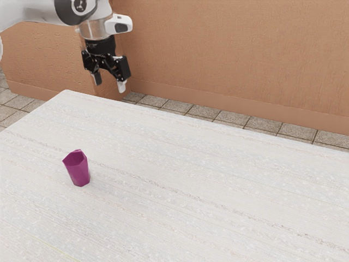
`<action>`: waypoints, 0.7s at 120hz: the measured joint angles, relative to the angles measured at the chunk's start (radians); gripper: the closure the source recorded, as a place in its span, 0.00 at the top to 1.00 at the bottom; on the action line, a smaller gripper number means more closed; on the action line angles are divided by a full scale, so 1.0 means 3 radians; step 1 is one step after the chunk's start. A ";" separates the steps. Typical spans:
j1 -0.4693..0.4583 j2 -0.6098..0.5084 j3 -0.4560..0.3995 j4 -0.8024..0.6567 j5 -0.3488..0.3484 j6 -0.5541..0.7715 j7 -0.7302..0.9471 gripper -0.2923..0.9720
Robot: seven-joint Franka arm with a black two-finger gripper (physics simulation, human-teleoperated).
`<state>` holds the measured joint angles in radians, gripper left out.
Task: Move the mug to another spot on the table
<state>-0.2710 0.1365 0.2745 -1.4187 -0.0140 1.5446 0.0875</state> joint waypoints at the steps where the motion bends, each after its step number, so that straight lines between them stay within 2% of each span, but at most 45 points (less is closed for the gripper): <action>1: 0.0000 0.0000 0.0002 -0.0013 0.0000 0.0008 0.0002 0.77; 24: -0.0008 0.0069 0.0141 -0.0226 -0.0044 0.0191 0.0005 0.77; 38: 0.0062 0.0231 0.0244 -0.0495 -0.0124 0.0472 -0.0194 0.77; 48: 0.0075 0.0323 0.0314 -0.0803 -0.0264 0.0755 -0.0401 0.77; 64: 0.0123 0.0392 0.0588 -0.1050 -0.0417 0.1081 -0.0716 0.77; 84: 0.0191 0.0459 0.0841 -0.1298 -0.0549 0.1282 -0.1026 0.77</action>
<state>-0.2138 0.2743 0.5268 -1.8081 -0.1786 1.9291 -0.2203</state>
